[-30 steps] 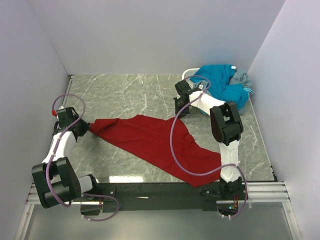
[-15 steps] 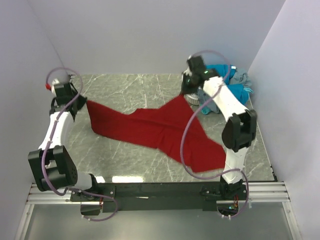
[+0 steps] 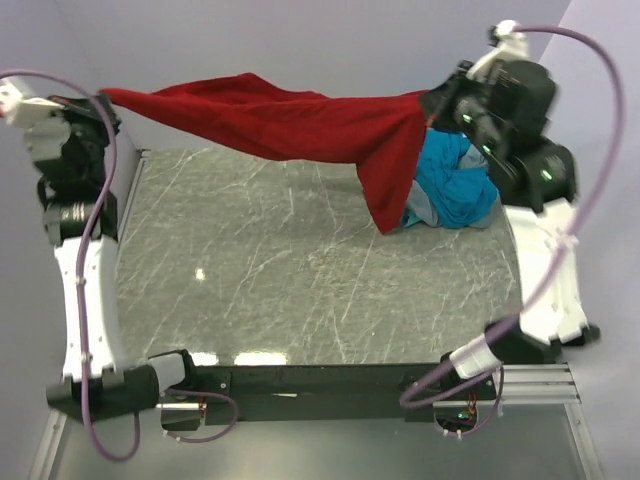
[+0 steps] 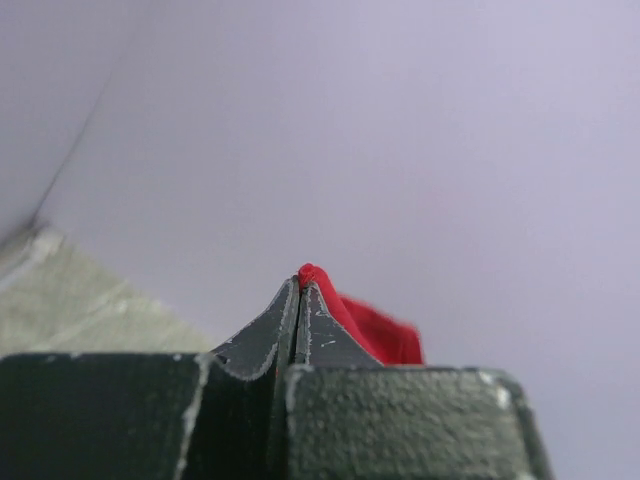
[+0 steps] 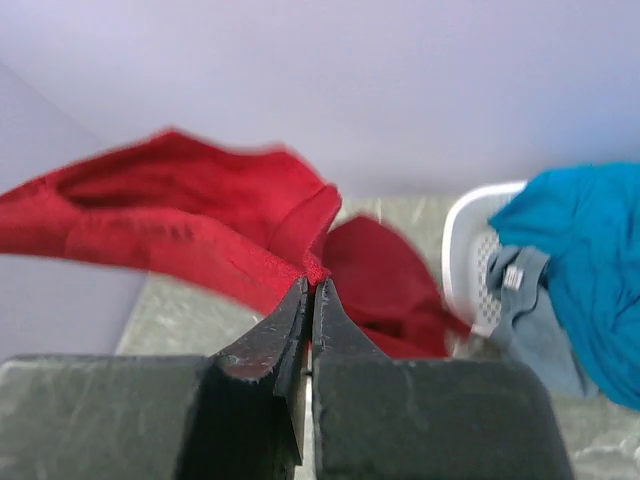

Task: Fold and stack the t-shirts
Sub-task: Flatten the tshirt out

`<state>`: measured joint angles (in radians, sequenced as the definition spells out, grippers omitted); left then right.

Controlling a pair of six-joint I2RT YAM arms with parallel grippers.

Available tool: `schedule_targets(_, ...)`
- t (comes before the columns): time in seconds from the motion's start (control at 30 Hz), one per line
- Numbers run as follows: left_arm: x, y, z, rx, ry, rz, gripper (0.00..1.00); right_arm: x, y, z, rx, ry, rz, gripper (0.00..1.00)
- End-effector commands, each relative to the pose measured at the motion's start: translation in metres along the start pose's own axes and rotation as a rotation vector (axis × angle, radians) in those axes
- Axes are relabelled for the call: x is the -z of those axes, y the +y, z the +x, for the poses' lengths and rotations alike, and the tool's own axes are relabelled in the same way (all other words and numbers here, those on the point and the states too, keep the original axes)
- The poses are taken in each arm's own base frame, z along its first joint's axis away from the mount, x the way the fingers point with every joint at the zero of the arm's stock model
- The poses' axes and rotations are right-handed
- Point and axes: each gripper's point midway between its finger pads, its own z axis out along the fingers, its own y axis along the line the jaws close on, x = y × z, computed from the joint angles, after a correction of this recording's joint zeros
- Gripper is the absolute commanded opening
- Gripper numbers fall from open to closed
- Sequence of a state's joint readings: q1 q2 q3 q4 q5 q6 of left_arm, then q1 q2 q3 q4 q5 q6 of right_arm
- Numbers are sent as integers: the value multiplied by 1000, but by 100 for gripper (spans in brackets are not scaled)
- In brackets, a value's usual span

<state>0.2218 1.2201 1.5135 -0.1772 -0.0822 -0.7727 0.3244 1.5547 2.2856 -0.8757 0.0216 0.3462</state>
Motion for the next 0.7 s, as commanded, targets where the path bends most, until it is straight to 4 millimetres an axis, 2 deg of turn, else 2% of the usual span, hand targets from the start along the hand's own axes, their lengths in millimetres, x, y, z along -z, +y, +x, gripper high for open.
schedule_targets(0.0, 55, -62, -87, -28, -256, 168, 1, 49, 8, -46, 23, -188, -42, 0)
schedule_targets(0.1, 83, -73, -107, -64, -324, 206, 1, 69, 5, -50, 51, -216, -34, 0)
schedule_targets(0.17, 94, -75, -112, -85, -338, 212, 1, 71, 0, -46, 64, -210, -16, 0)
schedule_targets(0.2, 104, -76, -114, -89, -342, 214, 1, 80, -1, -48, 66, -222, -15, 0)
schedule_targets(0.27, 111, -76, -116, -98, -345, 214, 1, 82, -4, -42, 70, -216, -9, 0)
schedule_targets(0.33, 119, -74, -117, -104, -348, 203, 1, 92, -5, -43, 71, -235, -10, 0)
schedule_targets(0.43, 121, -68, -114, -120, -338, 183, 1, 88, -9, -27, 72, -207, -14, 0)
schedule_targets(0.53, 115, -53, -99, -136, -297, 141, 1, 76, -12, 8, 60, -121, -28, 0)
schedule_targets(0.57, 113, -47, -93, -139, -282, 123, 1, 70, -17, 29, 49, -71, -24, 0)
schedule_targets(0.63, 107, -24, -75, -151, -241, 56, 1, 64, -21, 56, 35, -8, -17, 0)
schedule_targets(0.67, 108, -15, -70, -153, -232, 24, 1, 59, -26, 84, 22, 65, -11, 0)
